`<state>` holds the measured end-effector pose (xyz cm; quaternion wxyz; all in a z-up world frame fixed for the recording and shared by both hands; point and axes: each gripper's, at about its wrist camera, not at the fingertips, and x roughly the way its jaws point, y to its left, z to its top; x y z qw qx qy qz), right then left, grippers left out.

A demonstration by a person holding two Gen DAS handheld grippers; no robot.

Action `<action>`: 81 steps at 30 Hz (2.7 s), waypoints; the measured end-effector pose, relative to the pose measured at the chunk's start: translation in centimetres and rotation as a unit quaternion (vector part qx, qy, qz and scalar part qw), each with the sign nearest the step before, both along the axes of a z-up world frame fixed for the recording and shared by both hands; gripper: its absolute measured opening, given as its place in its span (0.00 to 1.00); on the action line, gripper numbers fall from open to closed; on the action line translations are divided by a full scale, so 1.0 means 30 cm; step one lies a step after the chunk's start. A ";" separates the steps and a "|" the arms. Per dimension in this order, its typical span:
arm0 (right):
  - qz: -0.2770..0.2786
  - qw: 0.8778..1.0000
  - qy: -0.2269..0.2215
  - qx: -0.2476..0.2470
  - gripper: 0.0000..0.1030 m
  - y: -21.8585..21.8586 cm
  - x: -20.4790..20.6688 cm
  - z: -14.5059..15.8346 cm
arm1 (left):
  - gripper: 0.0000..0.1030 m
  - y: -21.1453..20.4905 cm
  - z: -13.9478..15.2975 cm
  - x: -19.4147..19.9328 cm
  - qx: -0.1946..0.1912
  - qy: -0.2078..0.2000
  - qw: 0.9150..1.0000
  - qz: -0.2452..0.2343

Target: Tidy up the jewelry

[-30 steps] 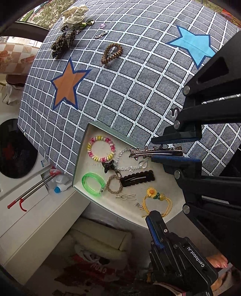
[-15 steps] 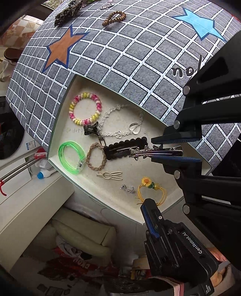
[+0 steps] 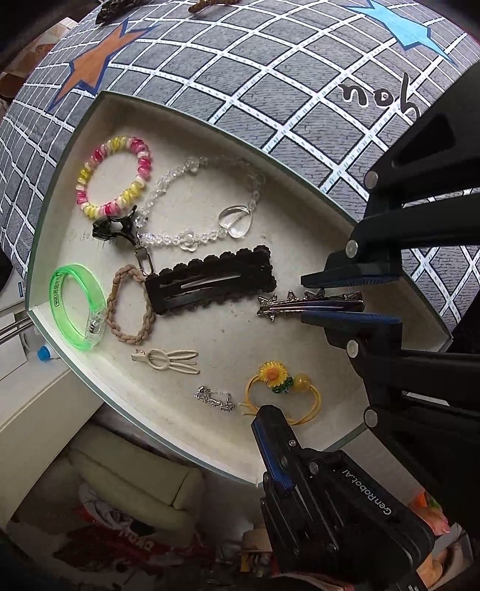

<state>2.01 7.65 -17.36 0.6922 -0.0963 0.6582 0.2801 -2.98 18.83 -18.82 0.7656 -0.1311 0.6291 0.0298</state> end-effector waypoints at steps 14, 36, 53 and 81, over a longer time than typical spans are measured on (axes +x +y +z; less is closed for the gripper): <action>0.003 1.000 0.008 -0.008 0.17 0.030 0.024 -0.016 | 0.13 -0.018 -0.010 0.006 0.032 0.015 0.999 -0.006; -0.050 0.998 -0.027 -0.011 0.41 -0.120 0.056 0.175 | 0.14 -0.033 0.099 -0.020 0.027 0.017 0.999 0.010; -0.071 0.996 -0.031 -0.035 0.66 -0.180 0.016 0.307 | 1.00 -0.026 0.278 -0.044 0.071 0.001 0.997 0.019; -0.062 0.987 -0.124 -0.076 1.00 -0.121 -0.010 0.485 | 1.00 0.006 0.448 -0.060 0.091 -0.034 0.995 0.026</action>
